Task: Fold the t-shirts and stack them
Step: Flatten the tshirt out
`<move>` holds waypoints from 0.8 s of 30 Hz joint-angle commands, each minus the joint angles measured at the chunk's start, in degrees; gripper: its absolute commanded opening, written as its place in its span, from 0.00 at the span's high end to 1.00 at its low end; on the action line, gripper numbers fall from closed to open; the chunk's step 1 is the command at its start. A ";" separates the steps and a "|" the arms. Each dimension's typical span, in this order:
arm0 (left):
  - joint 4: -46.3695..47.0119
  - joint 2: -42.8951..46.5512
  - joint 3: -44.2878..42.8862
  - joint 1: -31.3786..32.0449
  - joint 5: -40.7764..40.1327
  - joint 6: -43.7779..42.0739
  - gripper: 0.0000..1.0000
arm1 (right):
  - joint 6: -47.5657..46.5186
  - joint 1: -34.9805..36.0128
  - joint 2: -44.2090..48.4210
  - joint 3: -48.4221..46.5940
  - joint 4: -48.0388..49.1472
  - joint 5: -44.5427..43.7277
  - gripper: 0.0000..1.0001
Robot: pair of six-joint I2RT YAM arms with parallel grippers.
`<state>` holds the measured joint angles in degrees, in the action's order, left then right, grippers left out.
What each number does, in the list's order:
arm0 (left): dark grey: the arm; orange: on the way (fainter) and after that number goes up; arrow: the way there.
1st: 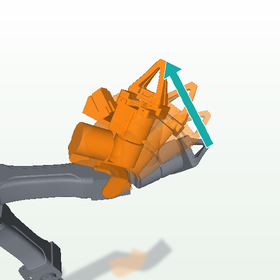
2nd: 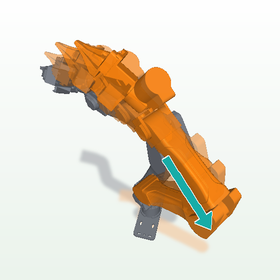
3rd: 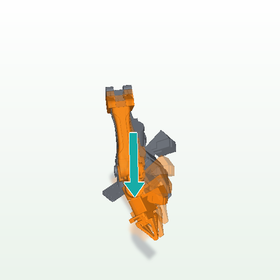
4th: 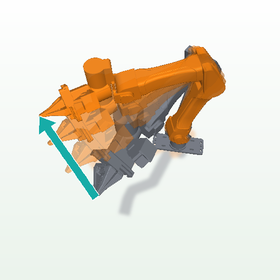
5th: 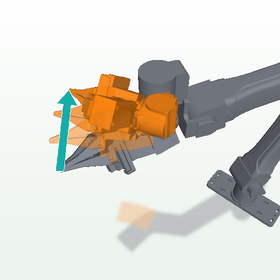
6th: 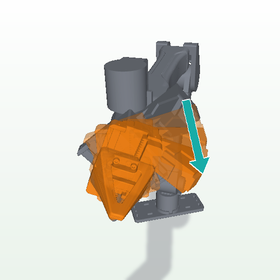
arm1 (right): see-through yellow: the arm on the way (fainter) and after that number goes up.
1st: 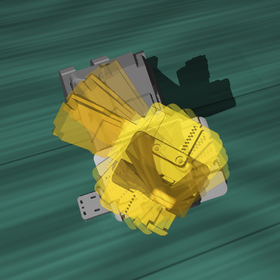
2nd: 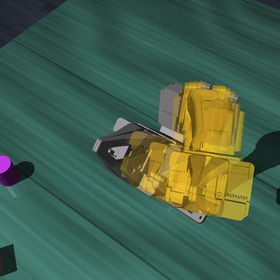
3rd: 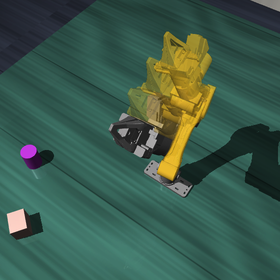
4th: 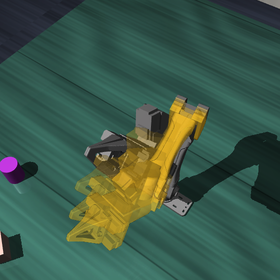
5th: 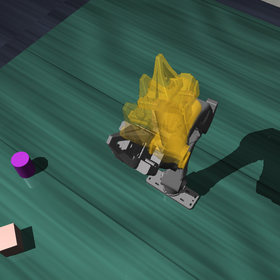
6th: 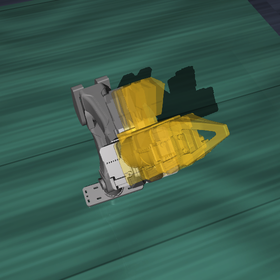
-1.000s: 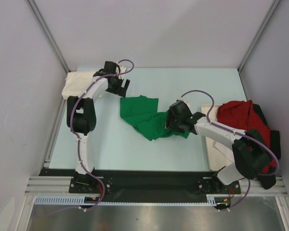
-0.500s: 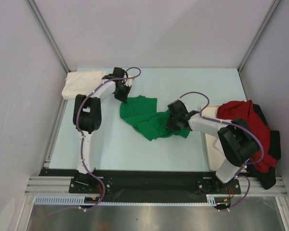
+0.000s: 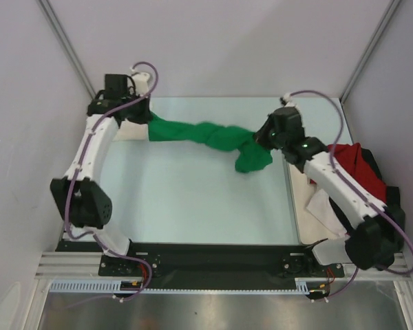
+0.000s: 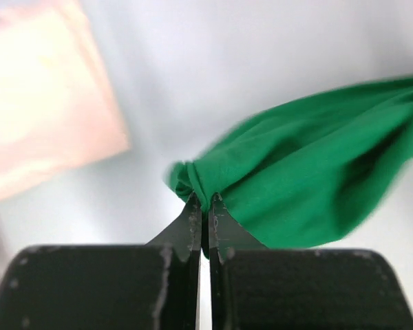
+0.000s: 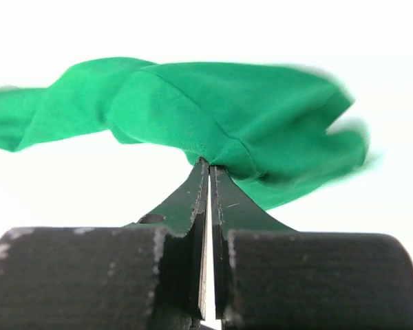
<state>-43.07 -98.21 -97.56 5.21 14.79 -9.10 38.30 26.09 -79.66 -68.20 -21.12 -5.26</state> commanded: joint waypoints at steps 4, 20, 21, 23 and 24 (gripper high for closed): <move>-5.97 15.32 -5.45 -4.42 -0.10 -4.16 1.00 | -7.71 -2.80 17.24 -14.13 -4.27 -3.36 1.00; -10.19 36.51 9.21 -4.42 -6.70 -6.10 1.00 | -7.01 -2.53 32.27 -11.86 -15.52 2.54 1.00; -9.84 36.43 10.10 -4.42 -6.79 -6.10 1.00 | -7.19 -2.62 32.72 -11.60 -15.87 2.01 1.00; -9.14 35.73 12.38 -4.42 -6.09 -5.75 1.00 | -7.72 -2.62 33.42 -10.99 -15.62 0.87 1.00; -8.44 34.16 12.91 -4.42 -5.82 -5.58 1.00 | -7.81 -2.71 33.17 -9.85 -15.27 -0.36 1.00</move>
<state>-53.25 -61.30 -86.98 0.97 10.00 -14.09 31.94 23.51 -48.97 -78.13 -37.76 -3.20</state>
